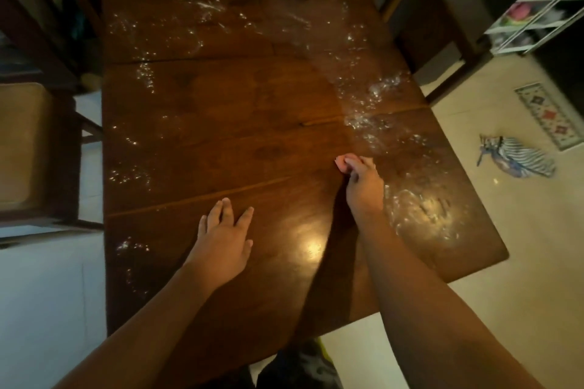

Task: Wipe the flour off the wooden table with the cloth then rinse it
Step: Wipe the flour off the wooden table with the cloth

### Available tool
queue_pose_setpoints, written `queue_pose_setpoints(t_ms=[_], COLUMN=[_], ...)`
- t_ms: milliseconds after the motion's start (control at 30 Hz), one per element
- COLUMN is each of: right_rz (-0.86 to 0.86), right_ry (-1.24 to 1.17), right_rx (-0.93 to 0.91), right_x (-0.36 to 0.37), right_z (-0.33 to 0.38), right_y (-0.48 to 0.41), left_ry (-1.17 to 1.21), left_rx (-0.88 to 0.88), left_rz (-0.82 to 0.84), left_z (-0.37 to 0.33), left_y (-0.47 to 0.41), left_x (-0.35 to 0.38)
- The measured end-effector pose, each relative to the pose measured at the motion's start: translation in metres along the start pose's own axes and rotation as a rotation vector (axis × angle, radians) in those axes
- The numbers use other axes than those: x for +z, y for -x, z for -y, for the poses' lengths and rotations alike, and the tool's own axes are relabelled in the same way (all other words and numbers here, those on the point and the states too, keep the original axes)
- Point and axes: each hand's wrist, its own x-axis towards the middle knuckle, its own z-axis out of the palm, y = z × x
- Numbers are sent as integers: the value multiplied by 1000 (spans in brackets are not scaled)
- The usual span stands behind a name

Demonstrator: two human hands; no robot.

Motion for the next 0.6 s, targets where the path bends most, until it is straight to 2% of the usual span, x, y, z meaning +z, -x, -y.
queue_pose_setpoints(t_ms=[67, 200, 267, 300, 367, 433, 467, 533, 600], right_rz=[22, 264, 295, 256, 130, 24, 8, 98, 253], right_ry=[4, -117, -103, -81, -64, -95, -111, -150, -146], right_rx=[53, -357, -437, -414, -225, -14, 12, -123, -373], right_x=[5, -6, -19, -25, -32, -33, -28, -17, -4], right_z=[4, -2, -23, -36, -54, -50, -41, -19, -9], right_y=[-5, 43, 57, 56, 39, 11, -3, -18, -11], left_ry=[3, 13, 21, 16, -13, -59, -82, -103, -119], left_rx=[8, 25, 23, 27, 24, -8, -29, -69, -107], left_rz=[12, 8, -2, -1, 13, 35, 43, 43, 23], left_z=[-14, -41, -50, -53, -59, -63, -65, -66, -66], left_y=[-13, -44, -59, -67, -85, -105, -115, -134, -148], left_x=[-3, -12, -20, -26, -39, -54, -61, -70, -76])
